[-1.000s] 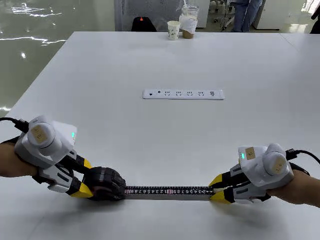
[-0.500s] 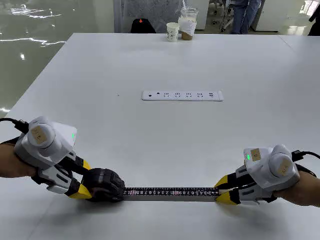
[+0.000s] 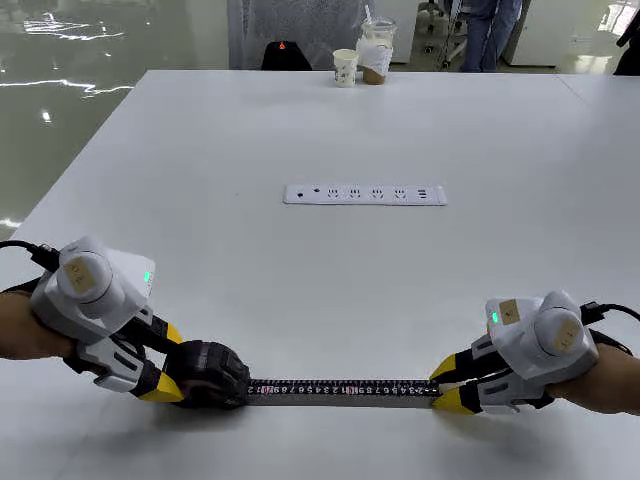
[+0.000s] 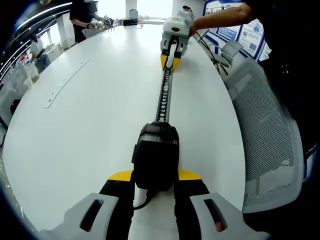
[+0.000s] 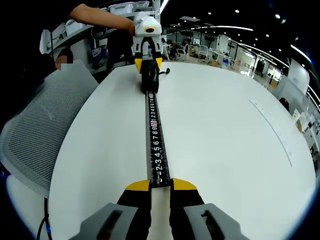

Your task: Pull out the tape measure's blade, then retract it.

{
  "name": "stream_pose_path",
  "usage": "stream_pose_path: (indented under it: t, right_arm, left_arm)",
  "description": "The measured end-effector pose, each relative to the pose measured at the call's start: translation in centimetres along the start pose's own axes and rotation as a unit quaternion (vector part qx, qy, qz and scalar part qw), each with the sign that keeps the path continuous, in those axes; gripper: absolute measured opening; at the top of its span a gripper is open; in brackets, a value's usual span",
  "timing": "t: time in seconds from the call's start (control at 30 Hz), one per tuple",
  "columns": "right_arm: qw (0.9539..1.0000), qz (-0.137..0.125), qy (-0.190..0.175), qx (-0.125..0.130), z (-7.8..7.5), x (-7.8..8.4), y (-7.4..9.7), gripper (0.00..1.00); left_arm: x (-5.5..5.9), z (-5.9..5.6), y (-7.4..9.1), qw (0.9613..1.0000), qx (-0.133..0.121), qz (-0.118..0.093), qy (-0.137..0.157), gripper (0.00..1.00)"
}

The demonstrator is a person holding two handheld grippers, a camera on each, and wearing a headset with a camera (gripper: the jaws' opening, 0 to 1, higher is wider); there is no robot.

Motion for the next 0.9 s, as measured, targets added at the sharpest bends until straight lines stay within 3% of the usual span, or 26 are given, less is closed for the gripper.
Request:
stream_pose_path:
  t: [0.9]
  right_arm:
    - [0.9995,0.027,0.008,-0.013,-0.27,-0.32,-0.18,0.12]
  left_arm:
    - [-0.26,0.04,-0.15,0.9999,0.003,0.013,-0.004,0.25]
Point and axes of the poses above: the centre of the closed fingertips' face, and the gripper's own axes: y roughly backward along the fingers, z roughly to its left, x roughly out of its underside, the point moved 9 cm from there along y, roughly backward along the fingers, and after that the axes turned 4 degrees about -z, right-handed, at the moved point
